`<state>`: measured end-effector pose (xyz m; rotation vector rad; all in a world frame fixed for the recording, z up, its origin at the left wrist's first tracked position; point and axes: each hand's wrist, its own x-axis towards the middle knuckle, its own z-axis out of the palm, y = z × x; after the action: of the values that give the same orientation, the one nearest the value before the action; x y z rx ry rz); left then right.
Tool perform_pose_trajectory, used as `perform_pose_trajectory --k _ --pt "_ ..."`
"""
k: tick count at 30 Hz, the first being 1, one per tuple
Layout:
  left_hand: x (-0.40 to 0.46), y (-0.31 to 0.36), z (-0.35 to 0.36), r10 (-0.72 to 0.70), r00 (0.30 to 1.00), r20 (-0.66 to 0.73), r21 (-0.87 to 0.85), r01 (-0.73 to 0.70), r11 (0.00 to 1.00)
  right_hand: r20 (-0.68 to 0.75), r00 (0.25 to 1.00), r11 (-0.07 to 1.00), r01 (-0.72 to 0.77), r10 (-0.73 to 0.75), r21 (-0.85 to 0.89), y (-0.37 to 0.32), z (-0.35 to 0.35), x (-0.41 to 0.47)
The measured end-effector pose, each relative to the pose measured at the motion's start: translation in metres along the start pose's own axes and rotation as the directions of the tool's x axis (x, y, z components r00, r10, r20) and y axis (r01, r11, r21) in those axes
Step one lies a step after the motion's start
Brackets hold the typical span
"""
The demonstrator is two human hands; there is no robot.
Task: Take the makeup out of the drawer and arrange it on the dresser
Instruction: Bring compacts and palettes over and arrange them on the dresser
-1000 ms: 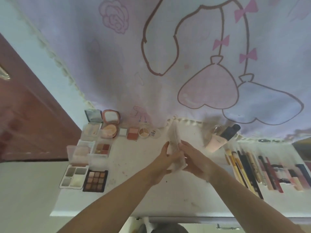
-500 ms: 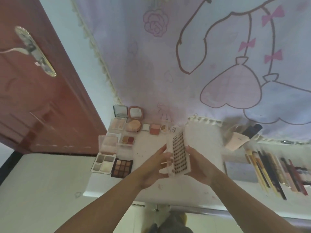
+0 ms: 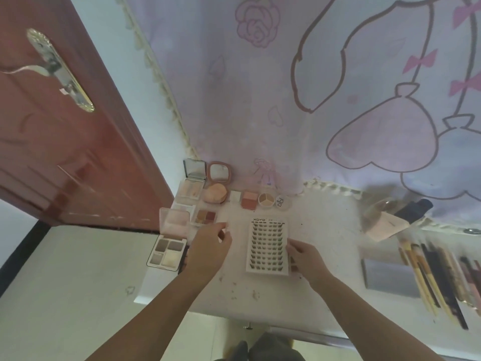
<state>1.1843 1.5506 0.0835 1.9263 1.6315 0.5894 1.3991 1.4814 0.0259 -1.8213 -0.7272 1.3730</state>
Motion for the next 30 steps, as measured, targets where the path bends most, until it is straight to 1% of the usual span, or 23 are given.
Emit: perform_pose_trajectory --k 2,5,7,9,13,17,23,26,28,30 --pt "0.005 -0.001 0.0 0.034 0.999 -0.024 0.084 -0.031 0.996 -0.024 0.999 0.99 0.025 -0.029 -0.136 -0.005 0.01 0.008" --pt "0.009 -0.006 -0.001 0.054 0.998 -0.028 0.185 -0.048 0.981 -0.049 0.993 0.924 0.08 -0.106 -0.373 -0.009 0.023 0.018" --pt "0.011 -0.011 -0.001 0.069 0.998 -0.016 0.234 -0.063 0.97 -0.053 0.987 0.882 0.109 -0.149 -0.459 -0.01 0.032 0.024" --pt "0.014 -0.013 -0.003 0.075 0.997 -0.003 0.262 -0.072 0.962 -0.059 0.987 0.86 0.101 -0.15 -0.501 -0.011 0.039 0.029" --pt "0.019 -0.014 -0.007 0.079 0.997 0.004 0.307 -0.076 0.949 -0.089 0.991 0.865 0.042 -0.099 -0.5 -0.01 0.044 0.034" --pt "0.019 -0.02 -0.01 0.051 0.999 0.015 0.325 -0.053 0.944 -0.094 0.991 0.863 0.034 -0.094 -0.503 -0.008 0.041 0.032" --pt "0.021 -0.027 -0.016 -0.006 1.0 0.01 0.303 0.003 0.953 -0.056 0.998 0.894 0.003 -0.032 -0.448 -0.005 0.03 0.023" --pt "0.022 -0.027 -0.018 -0.012 1.0 0.011 0.307 0.008 0.952 -0.038 0.999 0.903 -0.001 -0.017 -0.43 -0.004 0.022 0.018" --pt "0.022 -0.023 -0.02 0.003 1.0 -0.015 0.322 0.003 0.947 -0.02 1.0 0.909 -0.003 -0.006 -0.416 -0.006 0.015 0.012" --pt "0.023 -0.013 -0.019 0.07 0.996 -0.047 0.34 -0.05 0.939 -0.015 1.0 0.919 -0.003 -0.004 -0.394 -0.009 0.006 0.005"
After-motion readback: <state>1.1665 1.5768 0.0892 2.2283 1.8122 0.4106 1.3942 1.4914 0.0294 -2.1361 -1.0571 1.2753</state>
